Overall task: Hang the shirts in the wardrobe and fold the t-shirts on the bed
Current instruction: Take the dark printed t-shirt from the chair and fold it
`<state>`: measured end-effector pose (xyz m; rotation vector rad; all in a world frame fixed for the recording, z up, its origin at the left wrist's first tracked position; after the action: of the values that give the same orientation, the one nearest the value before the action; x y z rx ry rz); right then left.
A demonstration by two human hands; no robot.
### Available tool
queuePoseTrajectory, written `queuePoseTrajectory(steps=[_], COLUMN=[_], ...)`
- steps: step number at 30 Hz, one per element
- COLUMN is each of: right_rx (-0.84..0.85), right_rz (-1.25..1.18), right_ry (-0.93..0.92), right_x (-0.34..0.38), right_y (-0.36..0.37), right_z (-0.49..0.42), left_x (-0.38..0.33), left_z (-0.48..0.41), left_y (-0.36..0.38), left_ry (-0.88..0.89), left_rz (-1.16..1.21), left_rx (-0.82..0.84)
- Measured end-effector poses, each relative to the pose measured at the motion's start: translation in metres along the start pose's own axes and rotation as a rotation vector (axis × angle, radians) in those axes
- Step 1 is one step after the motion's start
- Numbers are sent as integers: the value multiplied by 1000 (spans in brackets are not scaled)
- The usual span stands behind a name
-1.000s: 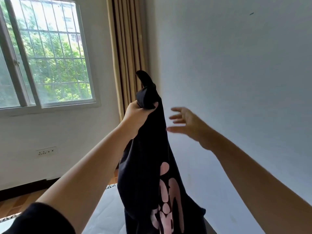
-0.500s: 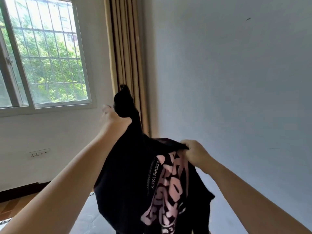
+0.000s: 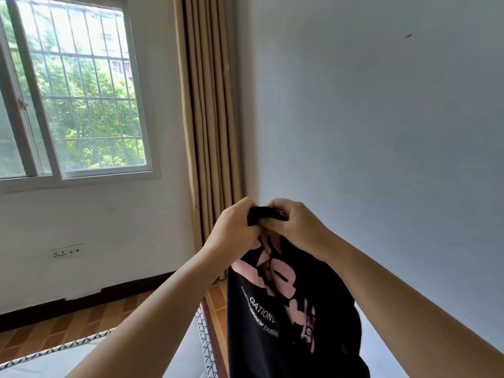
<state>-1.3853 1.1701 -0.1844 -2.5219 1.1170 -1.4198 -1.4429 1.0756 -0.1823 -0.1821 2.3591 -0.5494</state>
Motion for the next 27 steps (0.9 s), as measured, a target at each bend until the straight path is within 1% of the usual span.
queuePoseTrajectory(steps=[2, 5, 6, 8, 10, 11, 12, 14, 15, 16, 17, 19, 20, 22, 24, 27], right_rx=[106, 268, 286, 262, 240, 230, 211, 137, 88, 48, 27, 42, 59, 65, 53, 127], right_rz=[35, 237, 262, 235, 249, 300, 368, 465, 458, 427, 389, 358, 372, 403, 359, 280], right_ry=[89, 197, 233, 302, 317, 296, 256, 150, 97, 43, -19, -145, -199, -255, -220, -40], right_x=[-17, -46, -54, -65, -67, -67, -65, -52, -41, -28, -12, 16, 26, 37, 35, 14], right_y=[3, 7, 6, -3, -11, -15, -19, -23, -24, -22, -18, -1, 9, 22, 19, 8], right_z=[9, 24, 27, 29, 26, 23, 19, 10, 6, 4, 2, 1, 1, 0, -3, -1], left_x=[3, 5, 6, 15, 30, 39, 48, 60, 61, 58, 49, 24, 15, 11, 18, 33], left_z=[0, -2, -3, -4, -2, -2, -1, 3, 7, 11, 15, 24, 26, 25, 26, 30], left_y=[-4, -14, -19, -30, -40, -41, -39, -31, -26, -21, -14, -3, 2, 3, -2, -10], left_ry=[-6, 3, 7, -9, -51, -73, -92, -118, -112, -83, -43, -4, -10, -71, -185, -337], left_rz=[50, 137, 138, 122, 74, 21, -71, -295, -370, -396, -366, -180, -83, 68, 209, 388], left_rx=[-72, -172, -202, -269, -305, -285, -224, -32, 65, 144, 201, 263, 267, 200, 117, -7])
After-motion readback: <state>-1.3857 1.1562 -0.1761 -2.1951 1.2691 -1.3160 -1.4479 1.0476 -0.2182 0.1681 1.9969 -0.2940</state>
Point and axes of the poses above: each hand's wrist, its own z-axis away from the middle knuckle, its own y-axis out of the palm, x = y × z, the point moved 8 cm from there along -z, towards the middle knuckle, and after that the axes turned 11 degrees about -x, right-handed, at the moved point
